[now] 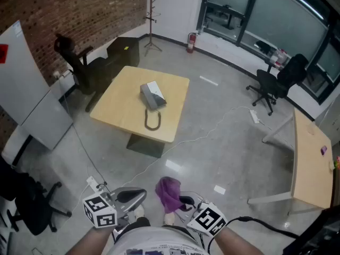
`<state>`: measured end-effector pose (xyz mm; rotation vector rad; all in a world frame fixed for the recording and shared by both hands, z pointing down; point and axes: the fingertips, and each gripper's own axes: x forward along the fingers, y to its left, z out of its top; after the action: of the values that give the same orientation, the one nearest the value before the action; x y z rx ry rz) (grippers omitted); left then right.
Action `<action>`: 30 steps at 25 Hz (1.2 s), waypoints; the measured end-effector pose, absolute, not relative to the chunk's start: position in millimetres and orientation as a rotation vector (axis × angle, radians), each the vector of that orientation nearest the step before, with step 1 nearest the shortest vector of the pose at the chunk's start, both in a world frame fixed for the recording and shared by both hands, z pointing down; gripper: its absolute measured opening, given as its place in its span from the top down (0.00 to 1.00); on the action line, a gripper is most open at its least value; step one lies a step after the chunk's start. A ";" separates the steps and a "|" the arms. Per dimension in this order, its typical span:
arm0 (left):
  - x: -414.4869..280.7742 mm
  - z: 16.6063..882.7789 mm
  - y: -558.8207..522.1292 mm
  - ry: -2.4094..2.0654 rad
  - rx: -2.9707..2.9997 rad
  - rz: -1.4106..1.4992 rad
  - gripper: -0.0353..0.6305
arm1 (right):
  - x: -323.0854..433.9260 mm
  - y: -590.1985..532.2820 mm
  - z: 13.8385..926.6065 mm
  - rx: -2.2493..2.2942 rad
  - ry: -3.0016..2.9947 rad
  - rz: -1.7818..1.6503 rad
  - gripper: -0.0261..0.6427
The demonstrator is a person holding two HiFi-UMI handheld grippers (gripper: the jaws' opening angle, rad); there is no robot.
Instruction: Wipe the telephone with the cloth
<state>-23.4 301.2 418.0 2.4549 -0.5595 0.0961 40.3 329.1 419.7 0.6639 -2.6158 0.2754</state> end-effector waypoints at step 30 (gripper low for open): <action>-109.1 453.6 197.8 -0.599 2.368 0.041 0.94 | -36.4 220.8 437.0 0.695 -2.571 0.334 0.89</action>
<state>-109.1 197.8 453.6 2.3683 -0.5990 0.0413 -36.4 220.8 437.0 0.6951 -2.5711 0.3337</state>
